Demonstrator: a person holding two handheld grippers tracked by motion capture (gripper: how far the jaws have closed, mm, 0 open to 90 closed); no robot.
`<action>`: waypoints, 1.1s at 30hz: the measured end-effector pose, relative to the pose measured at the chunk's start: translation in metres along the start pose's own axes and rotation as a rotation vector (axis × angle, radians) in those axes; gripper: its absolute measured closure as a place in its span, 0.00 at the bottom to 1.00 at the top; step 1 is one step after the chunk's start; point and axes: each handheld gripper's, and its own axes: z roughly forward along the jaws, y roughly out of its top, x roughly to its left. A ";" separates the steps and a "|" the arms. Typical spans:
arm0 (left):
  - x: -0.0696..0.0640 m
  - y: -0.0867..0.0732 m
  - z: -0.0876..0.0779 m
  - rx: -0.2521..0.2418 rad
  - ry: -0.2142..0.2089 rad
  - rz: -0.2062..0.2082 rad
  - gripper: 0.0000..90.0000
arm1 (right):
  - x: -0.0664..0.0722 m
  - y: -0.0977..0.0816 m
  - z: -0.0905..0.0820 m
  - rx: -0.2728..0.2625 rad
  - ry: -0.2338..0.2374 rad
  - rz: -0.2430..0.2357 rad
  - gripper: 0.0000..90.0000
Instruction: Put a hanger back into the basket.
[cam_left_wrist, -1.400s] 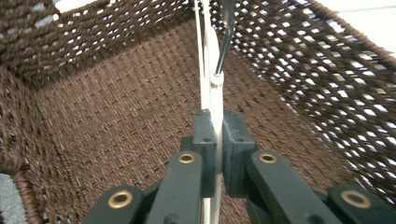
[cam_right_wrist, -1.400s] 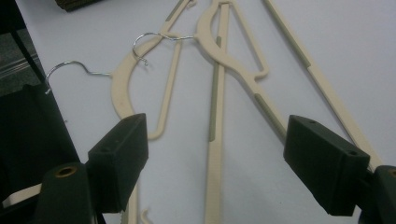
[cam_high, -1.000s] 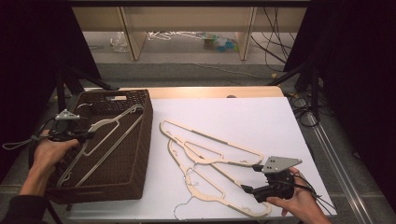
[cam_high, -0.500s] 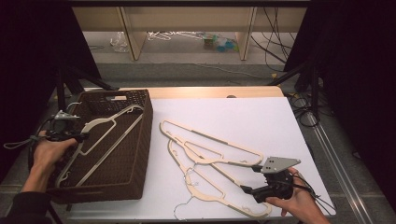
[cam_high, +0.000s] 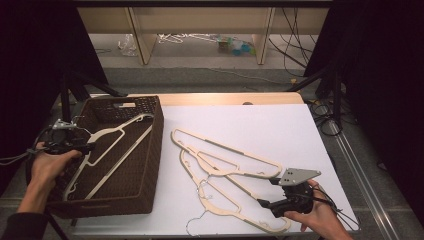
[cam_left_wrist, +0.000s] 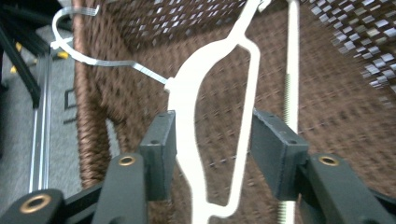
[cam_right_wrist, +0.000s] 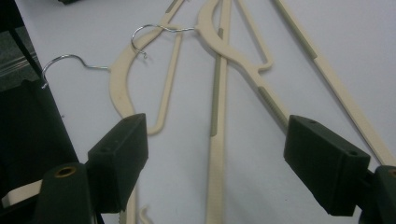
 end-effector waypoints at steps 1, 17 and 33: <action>-0.004 0.002 -0.004 -0.019 -0.015 0.009 0.53 | 0.000 0.000 0.000 -0.002 0.000 0.000 0.25; -0.124 0.005 -0.062 -0.378 -0.306 0.063 0.23 | -0.005 -0.003 0.000 -0.107 -0.047 0.027 0.25; -0.223 -0.003 -0.058 -0.435 -0.433 0.234 0.19 | -0.004 -0.002 -0.001 -0.144 -0.066 0.046 0.24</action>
